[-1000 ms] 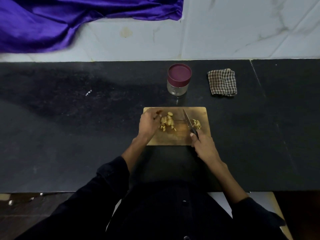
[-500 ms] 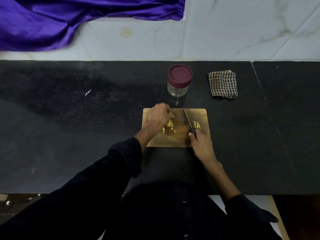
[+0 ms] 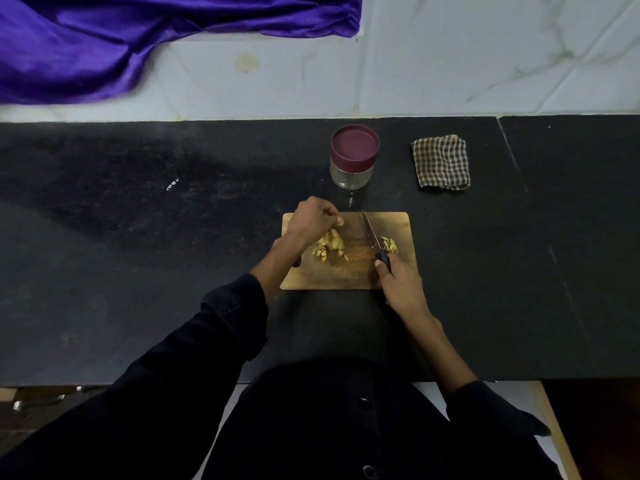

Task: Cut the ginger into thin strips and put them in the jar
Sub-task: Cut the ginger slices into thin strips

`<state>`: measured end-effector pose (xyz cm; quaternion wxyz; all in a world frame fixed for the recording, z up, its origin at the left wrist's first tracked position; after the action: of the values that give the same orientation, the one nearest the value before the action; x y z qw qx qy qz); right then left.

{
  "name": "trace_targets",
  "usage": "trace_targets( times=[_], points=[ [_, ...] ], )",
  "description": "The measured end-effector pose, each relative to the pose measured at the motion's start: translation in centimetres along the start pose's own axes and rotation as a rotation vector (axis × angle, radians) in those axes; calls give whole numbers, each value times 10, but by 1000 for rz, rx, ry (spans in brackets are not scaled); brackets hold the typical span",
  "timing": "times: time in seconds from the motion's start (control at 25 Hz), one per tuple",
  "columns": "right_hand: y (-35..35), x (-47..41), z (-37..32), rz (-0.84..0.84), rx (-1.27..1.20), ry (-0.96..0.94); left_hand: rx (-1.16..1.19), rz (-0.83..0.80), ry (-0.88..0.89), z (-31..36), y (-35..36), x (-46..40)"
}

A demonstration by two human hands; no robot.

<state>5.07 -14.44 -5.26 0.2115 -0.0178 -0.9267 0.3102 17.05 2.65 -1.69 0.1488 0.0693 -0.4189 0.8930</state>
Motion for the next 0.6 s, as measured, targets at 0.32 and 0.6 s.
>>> trace_targets(
  times=[0.32,0.6],
  points=[
    [-4,3,1,17,-67,-35,111,-76,-25,9,20,9],
    [-6,2,5,22,-125,-33,-291,-37,105,37,60,23]
  ],
)
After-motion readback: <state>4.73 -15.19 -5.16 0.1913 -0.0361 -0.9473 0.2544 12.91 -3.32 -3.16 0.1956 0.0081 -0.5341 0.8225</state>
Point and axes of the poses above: each hand's wrist, its own x-axis away from the middle knuckle, its own y-axis out of the palm, z = x × y, the point moved 9 cm from there along -x, towards the middle knuckle, and after that the axes turned 6 degrees about -x, right-handed, at the moved point
